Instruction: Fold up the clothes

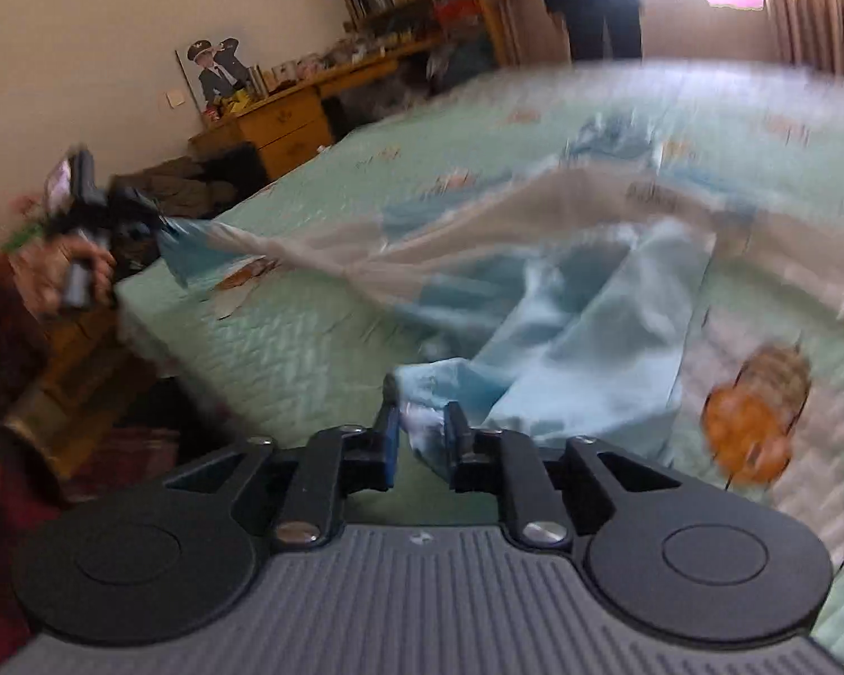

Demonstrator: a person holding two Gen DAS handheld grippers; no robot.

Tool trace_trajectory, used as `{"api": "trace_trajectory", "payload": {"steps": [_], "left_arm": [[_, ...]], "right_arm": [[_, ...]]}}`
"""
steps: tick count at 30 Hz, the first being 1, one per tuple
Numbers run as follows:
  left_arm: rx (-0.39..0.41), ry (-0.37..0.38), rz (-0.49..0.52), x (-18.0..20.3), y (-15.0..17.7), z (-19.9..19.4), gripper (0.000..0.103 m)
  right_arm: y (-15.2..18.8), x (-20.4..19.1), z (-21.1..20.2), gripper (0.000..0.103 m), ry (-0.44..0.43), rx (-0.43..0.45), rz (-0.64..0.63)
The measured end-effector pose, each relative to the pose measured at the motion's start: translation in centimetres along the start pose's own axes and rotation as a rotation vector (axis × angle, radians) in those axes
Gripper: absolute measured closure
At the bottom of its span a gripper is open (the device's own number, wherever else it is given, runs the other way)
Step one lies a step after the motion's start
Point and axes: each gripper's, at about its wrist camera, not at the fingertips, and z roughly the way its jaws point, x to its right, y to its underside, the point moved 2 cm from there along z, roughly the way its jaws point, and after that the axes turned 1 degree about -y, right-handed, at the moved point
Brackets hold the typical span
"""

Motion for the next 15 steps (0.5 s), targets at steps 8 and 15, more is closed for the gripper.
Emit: {"api": "trace_trajectory", "payload": {"steps": [8,15], "left_arm": [[-0.08,0.419,0.255,9.0,7.6,-4.7,0.083],[-0.143,0.819,0.772,20.5,18.2,-10.5,0.078]], "right_arm": [[0.8,3.5,-4.9,0.051,0.196,0.114,0.118],[3.2,4.6,-3.1,0.05,0.254,0.064,0.175]]}}
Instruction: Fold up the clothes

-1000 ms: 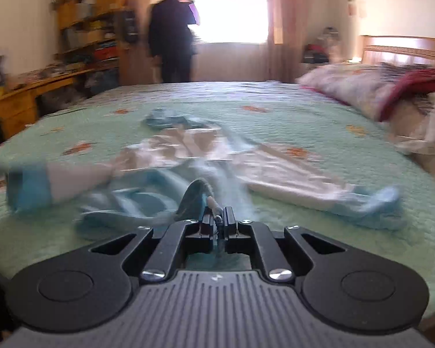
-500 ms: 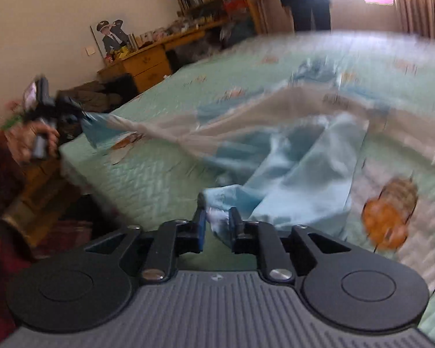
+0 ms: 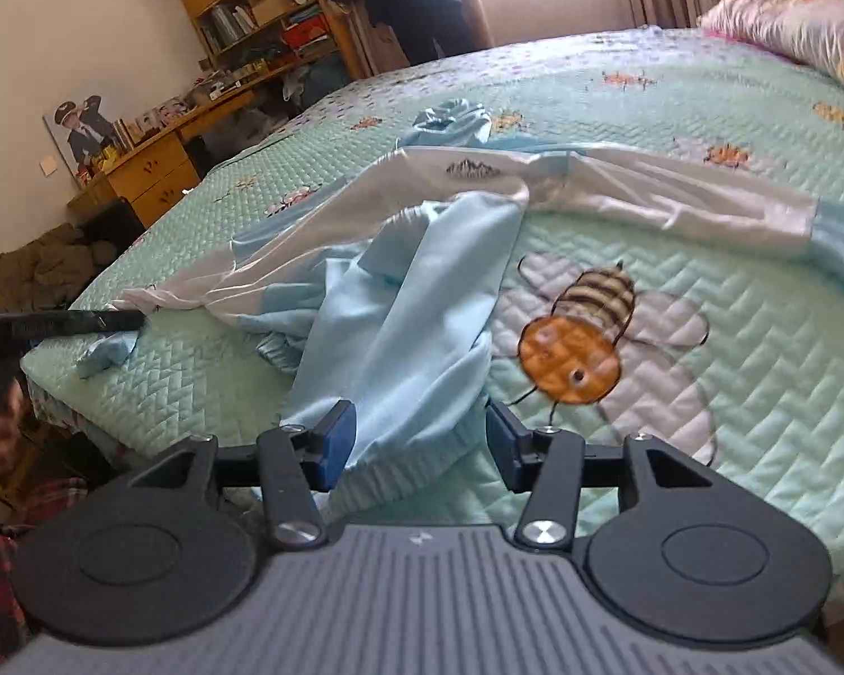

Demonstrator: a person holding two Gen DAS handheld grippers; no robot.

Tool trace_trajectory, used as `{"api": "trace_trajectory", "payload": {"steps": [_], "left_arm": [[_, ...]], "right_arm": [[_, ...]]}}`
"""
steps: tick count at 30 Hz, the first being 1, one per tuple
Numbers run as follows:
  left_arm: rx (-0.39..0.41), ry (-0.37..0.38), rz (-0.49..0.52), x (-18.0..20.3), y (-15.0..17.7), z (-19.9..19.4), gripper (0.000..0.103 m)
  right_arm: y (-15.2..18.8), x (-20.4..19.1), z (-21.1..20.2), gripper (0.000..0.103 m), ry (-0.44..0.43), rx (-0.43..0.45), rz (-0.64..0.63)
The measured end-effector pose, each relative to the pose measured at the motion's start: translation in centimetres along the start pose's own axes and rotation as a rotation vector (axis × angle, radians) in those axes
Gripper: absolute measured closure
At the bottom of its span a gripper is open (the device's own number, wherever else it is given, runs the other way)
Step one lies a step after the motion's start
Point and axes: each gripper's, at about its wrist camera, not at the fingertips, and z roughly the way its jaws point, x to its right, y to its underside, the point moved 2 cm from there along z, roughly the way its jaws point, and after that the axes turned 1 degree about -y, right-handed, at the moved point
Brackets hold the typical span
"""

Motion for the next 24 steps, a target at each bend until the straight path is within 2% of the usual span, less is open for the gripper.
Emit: {"api": "trace_trajectory", "payload": {"steps": [3,7,12,17,24], "left_arm": [[-0.035,0.007,0.135,2.9,0.6,3.0,0.078],[-0.08,0.001,0.232,4.4,0.4,5.8,0.078],[-0.075,-0.053,0.293,5.0,-0.1,7.8,0.078],[-0.103,-0.051,0.326,4.5,-0.8,8.9,0.076],[-0.129,-0.035,0.316,4.0,0.1,8.6,0.071]], "right_arm": [[0.2,-0.1,0.7,0.05,-0.006,0.002,0.007],[0.4,0.1,0.7,0.049,-0.018,0.001,0.026],[0.4,0.8,0.5,0.048,-0.009,0.006,0.06],[0.5,1.5,0.7,0.048,-0.007,0.009,0.096],[0.5,1.8,0.6,0.046,-0.002,0.01,0.096]]}}
